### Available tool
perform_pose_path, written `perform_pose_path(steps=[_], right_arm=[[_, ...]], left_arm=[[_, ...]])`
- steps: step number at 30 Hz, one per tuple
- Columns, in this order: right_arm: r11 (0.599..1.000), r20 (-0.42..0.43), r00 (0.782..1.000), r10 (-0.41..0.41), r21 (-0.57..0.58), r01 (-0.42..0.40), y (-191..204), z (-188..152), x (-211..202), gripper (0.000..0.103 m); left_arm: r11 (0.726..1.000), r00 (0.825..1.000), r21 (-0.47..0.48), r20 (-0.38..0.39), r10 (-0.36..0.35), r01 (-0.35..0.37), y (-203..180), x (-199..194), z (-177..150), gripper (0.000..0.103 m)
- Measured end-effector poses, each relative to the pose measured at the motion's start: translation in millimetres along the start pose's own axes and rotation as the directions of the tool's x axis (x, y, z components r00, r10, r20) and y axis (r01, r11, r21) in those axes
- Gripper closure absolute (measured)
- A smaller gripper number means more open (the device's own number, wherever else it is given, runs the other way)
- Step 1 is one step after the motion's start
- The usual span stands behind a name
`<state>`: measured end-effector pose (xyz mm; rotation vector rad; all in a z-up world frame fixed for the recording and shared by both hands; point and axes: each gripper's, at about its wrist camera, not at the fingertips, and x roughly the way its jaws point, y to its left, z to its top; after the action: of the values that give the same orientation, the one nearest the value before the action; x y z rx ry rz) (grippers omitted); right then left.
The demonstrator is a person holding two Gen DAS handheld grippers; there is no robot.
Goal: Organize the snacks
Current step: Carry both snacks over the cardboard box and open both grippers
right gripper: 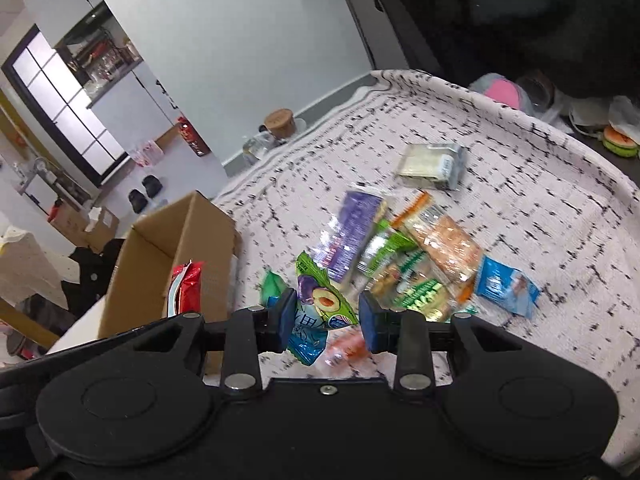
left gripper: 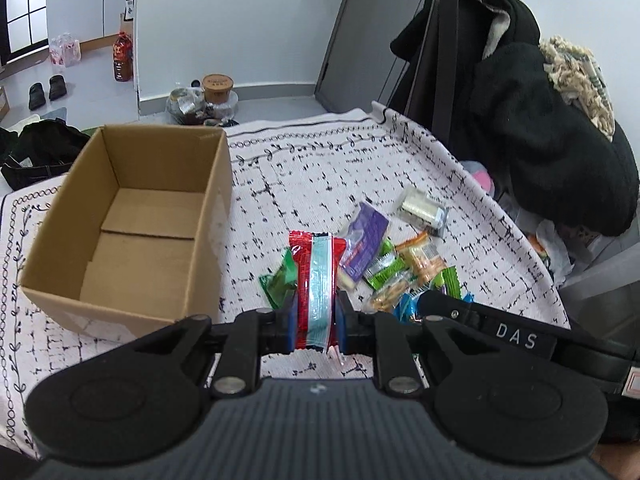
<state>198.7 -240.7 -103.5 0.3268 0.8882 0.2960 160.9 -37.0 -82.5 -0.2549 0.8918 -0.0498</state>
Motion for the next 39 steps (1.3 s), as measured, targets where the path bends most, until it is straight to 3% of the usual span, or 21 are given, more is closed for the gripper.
perform_pose_path(steps=[17,39], right_arm=[[0.997,0.027,0.997,0.066,-0.051,-0.065,50.6,11.1,16.4,0.07],[0.991,0.012,0.997,0.072,-0.112,-0.071,121.6,2.5,56.3,0.07]], left_arm=[[0.998,0.998,-0.038,0.048,0.041,-0.039,48.8,-16.6,18.5,0.085],[0.984,0.996,-0.155,0.016,0.092,-0.088,137.4,3.4,26.0,0.085]])
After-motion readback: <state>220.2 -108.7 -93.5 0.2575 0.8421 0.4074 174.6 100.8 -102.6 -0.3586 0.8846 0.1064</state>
